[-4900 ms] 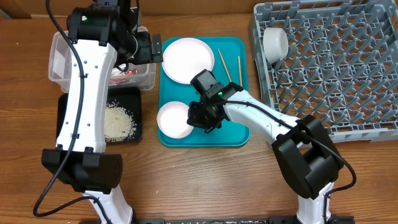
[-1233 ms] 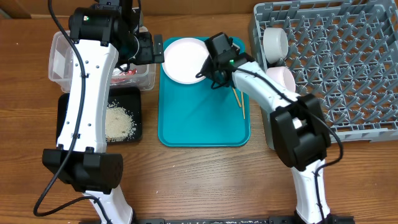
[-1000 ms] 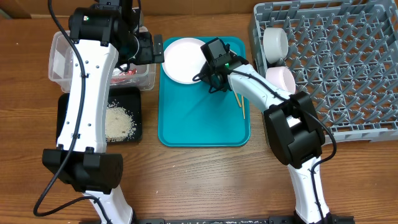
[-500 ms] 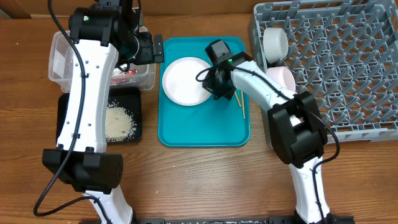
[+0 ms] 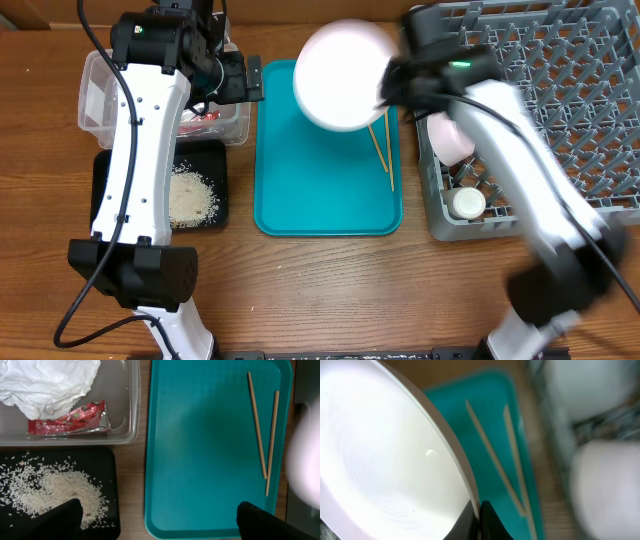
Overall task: Sort waste into correct bins and load items into the dishwasher
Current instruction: 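Lift the white plate and place it upright in the dish rack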
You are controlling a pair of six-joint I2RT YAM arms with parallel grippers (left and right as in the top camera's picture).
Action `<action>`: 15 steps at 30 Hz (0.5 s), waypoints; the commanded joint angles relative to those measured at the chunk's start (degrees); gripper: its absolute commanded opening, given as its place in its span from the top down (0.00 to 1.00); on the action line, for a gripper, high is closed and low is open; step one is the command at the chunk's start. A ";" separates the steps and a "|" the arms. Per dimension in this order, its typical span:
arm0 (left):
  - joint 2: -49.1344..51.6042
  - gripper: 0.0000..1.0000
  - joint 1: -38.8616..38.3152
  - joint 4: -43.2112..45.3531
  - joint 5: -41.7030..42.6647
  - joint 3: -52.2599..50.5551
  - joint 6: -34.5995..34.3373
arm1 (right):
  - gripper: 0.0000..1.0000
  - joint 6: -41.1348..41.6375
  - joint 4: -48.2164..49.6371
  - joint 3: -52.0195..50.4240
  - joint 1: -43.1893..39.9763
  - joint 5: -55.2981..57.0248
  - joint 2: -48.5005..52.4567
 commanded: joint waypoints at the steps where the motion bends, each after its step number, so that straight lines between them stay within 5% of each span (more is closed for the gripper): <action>1: -0.57 0.00 0.11 0.04 -0.35 -0.11 -0.57 | 0.96 -7.61 -0.68 2.21 -1.51 17.40 -11.85; 8: -0.57 0.00 0.11 0.04 -0.35 -0.11 -0.55 | 0.96 -11.58 -0.26 2.01 -6.29 43.43 -18.62; 15: -0.57 0.00 0.11 0.04 -0.35 -0.11 -0.55 | 0.96 -12.11 8.46 -5.33 -11.37 54.25 -12.96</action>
